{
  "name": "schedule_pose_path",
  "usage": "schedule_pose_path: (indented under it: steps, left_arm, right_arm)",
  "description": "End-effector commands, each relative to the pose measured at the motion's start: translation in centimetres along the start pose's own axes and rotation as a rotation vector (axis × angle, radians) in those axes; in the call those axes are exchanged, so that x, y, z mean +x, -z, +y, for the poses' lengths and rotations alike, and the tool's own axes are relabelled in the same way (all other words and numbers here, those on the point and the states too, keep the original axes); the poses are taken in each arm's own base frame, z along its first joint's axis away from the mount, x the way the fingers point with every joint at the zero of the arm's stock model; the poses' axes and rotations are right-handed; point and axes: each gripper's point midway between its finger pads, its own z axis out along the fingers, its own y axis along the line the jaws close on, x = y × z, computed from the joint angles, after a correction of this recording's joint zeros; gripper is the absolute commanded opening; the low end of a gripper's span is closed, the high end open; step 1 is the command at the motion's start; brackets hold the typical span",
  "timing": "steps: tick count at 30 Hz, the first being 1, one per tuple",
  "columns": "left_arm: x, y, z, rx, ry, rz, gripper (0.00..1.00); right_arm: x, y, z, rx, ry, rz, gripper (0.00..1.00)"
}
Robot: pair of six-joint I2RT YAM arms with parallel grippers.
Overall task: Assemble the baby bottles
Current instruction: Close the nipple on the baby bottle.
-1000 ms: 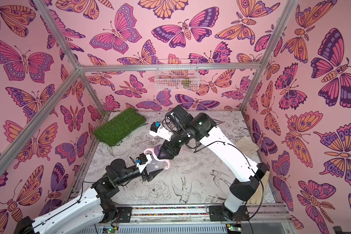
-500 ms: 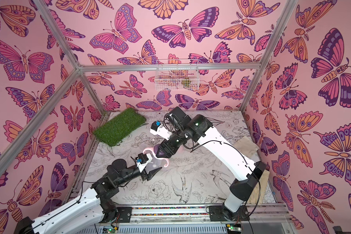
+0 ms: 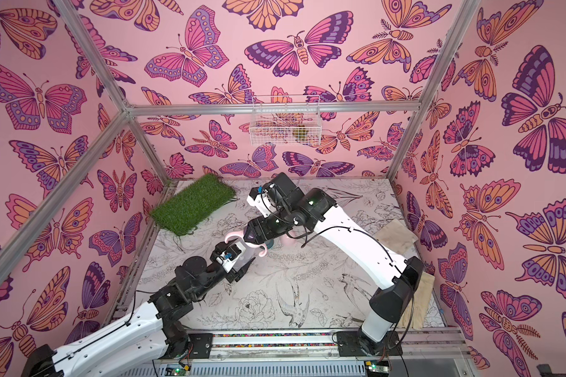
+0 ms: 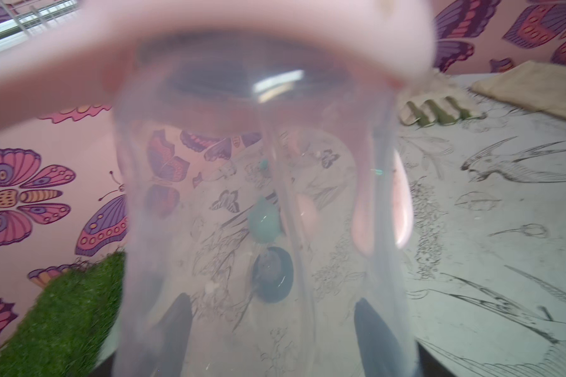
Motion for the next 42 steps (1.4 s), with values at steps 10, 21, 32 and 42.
schedule_pose_path:
  steps: [10,21,32,42]
  left_arm:
    - [-7.1,1.5,3.3,-0.246,-0.153,-0.268,0.0]
    - [-7.8,1.3,3.3,-0.254,-0.073,-0.297,0.0]
    - [-8.6,2.3,3.6,-0.111,0.189,-0.351,0.0]
    - [-11.6,3.4,2.0,0.181,0.373,-0.429,0.0]
  right_arm:
    - [-5.0,-2.7,0.1,-0.036,-0.44,-0.344,0.0]
    - [-5.6,-0.5,1.6,0.029,-0.287,-0.386,0.49]
    - [-4.7,8.2,3.2,0.027,0.116,-0.468,0.97]
    - [-2.2,12.3,5.5,-0.152,0.522,-0.547,0.95]
